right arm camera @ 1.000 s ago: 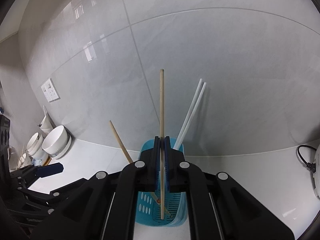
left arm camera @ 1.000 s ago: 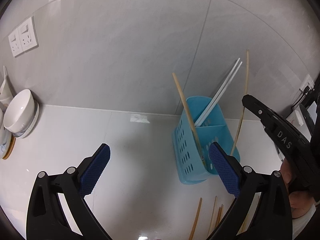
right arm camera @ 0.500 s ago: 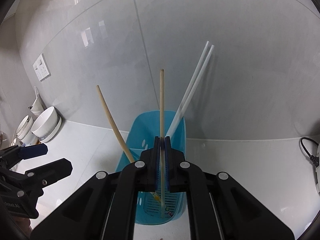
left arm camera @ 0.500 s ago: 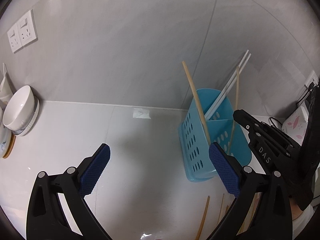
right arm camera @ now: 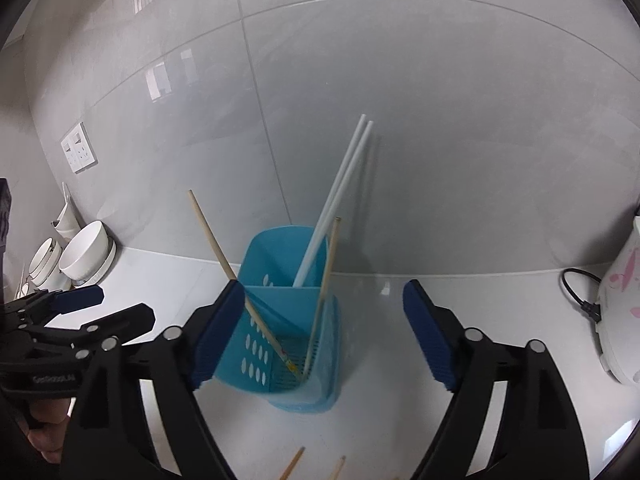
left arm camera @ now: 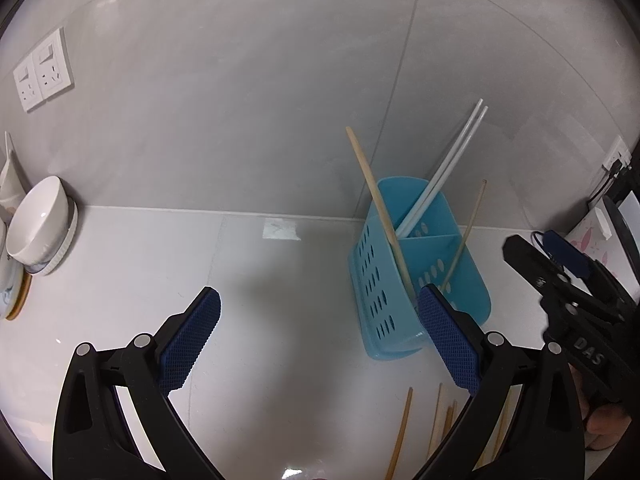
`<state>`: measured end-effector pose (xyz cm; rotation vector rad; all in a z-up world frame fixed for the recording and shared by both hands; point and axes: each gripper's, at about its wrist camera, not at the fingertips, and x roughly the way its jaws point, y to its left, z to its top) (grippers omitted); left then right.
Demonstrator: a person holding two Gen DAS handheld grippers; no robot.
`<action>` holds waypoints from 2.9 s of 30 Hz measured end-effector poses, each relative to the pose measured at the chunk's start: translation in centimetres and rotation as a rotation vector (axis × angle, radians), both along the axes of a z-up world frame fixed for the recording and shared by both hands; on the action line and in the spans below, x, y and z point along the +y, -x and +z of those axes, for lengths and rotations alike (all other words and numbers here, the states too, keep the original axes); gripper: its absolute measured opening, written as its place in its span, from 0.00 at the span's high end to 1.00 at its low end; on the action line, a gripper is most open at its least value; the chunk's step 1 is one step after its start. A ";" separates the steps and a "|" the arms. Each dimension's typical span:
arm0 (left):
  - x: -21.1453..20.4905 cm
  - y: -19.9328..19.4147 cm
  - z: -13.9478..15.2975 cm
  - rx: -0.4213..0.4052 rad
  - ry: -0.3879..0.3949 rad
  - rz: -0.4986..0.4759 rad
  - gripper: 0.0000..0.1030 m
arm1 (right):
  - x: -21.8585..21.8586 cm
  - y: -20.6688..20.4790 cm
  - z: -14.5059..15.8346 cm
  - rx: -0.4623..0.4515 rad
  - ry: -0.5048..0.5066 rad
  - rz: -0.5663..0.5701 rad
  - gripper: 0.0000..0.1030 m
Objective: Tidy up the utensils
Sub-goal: 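Move both open tools back over the remaining chopsticks on the table, then close the right tool on a blue-patterned chopstick while the left tool grasps a dark yellow chopstick, then lift both held chopsticks and carry them up to the blue holder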
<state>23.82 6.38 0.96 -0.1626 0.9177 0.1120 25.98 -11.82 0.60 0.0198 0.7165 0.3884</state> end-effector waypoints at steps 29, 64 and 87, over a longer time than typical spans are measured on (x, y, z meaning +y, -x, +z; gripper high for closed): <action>-6.9 7.6 -9.2 0.248 -0.027 -0.170 0.06 | -13.1 10.8 -9.0 0.380 0.168 -0.256 0.09; -10.7 10.6 -15.0 0.455 -0.086 -0.236 0.42 | -11.8 14.1 -16.1 0.671 0.264 -0.226 0.54; -11.6 9.6 -14.7 0.486 -0.061 -0.246 0.94 | -10.6 13.3 -15.8 0.687 0.273 -0.233 0.94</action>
